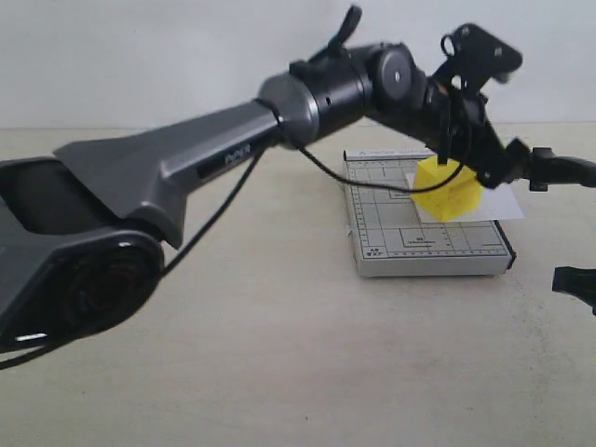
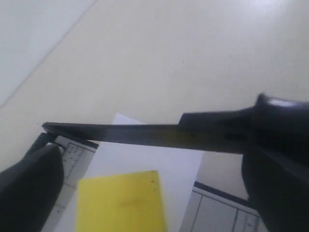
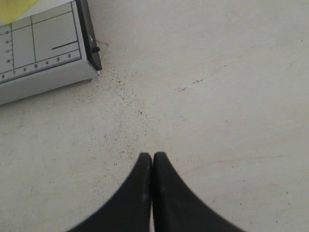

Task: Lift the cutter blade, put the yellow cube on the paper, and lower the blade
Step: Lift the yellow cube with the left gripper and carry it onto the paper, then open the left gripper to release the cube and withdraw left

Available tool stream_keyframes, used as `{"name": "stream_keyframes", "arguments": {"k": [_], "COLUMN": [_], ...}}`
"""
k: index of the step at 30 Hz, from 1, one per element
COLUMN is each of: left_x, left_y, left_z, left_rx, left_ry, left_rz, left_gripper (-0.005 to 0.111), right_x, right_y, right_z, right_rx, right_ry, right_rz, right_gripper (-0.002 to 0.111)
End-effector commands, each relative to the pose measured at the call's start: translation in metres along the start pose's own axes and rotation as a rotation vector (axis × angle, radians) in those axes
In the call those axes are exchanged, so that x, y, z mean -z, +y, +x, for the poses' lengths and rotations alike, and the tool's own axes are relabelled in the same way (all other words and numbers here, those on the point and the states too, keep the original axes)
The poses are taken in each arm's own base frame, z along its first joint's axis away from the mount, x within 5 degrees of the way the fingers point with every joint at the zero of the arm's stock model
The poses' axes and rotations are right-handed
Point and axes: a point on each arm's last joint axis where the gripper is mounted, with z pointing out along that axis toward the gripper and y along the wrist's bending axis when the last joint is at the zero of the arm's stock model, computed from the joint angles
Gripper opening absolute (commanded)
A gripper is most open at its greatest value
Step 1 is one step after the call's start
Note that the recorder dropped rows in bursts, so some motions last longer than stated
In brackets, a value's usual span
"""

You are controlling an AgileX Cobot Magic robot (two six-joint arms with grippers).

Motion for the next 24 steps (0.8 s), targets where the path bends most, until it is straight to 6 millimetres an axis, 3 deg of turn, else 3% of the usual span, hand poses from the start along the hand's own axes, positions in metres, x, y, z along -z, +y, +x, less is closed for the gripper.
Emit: {"name": "stream_keyframes", "arguments": {"k": [1, 5, 6, 10, 15, 19, 21, 24], "left_x": [0.042, 0.051, 0.053, 0.055, 0.057, 0.063, 0.066, 0.070], "left_y": [-0.002, -0.004, -0.005, -0.005, -0.003, -0.010, -0.013, -0.025], "left_z": [-0.028, -0.012, -0.006, 0.004, -0.006, -0.011, -0.005, 0.036], "left_rx": [0.035, 0.026, 0.038, 0.138, 0.296, 0.298, 0.316, 0.361], "left_ry": [0.077, 0.305, 0.368, 0.479, 0.403, 0.374, 0.383, 0.460], "left_rz": [0.025, 0.045, 0.050, 0.027, -0.018, 0.040, 0.046, 0.044], "left_gripper": [0.062, 0.012, 0.006, 0.005, 0.004, 0.004, 0.004, 0.004], "right_x": [0.000, 0.000, 0.000, 0.000, 0.000, 0.000, 0.000, 0.000], "right_y": [0.000, 0.000, 0.000, 0.000, 0.000, 0.000, 0.000, -0.001], "right_z": [0.000, 0.000, 0.000, 0.001, 0.001, 0.001, 0.001, 0.002], "right_rx": [0.001, 0.001, 0.001, 0.001, 0.004, 0.003, 0.003, 0.003], "right_ry": [0.006, 0.007, 0.009, 0.017, 0.017, 0.021, 0.021, 0.027], "right_rz": [0.002, 0.002, 0.003, 0.005, 0.005, 0.006, 0.006, 0.007], "right_gripper": [0.000, 0.000, 0.000, 0.000, 0.000, 0.000, 0.000, 0.000]}}
